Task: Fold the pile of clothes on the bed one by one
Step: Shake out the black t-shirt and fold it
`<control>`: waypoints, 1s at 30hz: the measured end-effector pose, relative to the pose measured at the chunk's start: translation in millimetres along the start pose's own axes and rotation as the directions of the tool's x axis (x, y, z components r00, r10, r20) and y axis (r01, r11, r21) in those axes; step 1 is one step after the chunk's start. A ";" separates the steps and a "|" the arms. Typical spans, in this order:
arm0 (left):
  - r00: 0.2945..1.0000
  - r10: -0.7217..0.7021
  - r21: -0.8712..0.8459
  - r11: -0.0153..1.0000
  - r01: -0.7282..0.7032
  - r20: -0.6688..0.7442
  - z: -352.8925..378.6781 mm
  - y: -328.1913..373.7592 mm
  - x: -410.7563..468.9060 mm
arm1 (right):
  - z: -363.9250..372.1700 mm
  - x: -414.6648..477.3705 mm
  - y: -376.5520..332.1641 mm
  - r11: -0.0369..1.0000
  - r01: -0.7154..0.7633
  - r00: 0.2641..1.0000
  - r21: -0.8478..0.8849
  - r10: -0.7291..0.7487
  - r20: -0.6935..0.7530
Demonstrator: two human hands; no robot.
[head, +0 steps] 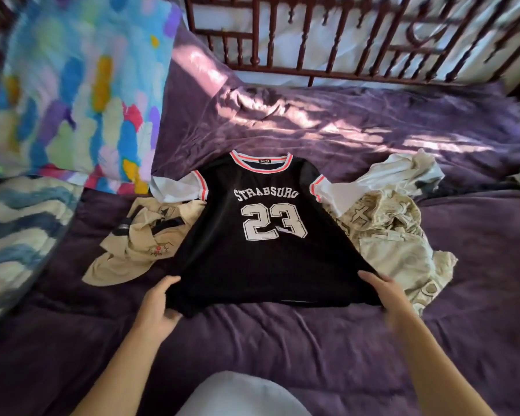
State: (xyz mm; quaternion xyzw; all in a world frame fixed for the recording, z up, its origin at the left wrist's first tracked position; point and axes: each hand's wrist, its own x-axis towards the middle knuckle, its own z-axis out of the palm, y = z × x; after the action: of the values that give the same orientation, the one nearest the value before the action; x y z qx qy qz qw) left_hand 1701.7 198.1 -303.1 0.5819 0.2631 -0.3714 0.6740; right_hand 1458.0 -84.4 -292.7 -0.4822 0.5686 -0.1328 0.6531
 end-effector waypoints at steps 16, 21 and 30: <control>0.979 0.094 0.582 0.812 0.031 -0.183 -94.3 -84.5 -22.9 | -21.8 -54.7 156.8 0.880 -0.325 0.897 0.345 0.403 -0.182; 0.971 0.050 0.342 0.939 0.034 -0.233 -110.9 -80.7 -31.2 | -35.7 -64.8 163.0 0.748 -0.204 0.855 0.632 0.450 -0.257; 0.960 0.145 0.962 0.171 0.213 -0.238 -158.2 -103.3 -28.8 | -47.7 -100.2 202.0 0.854 -0.428 0.680 0.294 0.519 -0.518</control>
State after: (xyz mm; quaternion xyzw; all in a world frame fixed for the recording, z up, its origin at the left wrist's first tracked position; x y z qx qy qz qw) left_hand 1613.8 353.9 -370.4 0.9173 0.0657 -0.3829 0.0878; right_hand 1308.9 66.0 -383.5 -0.2039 0.8334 -0.1413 0.4938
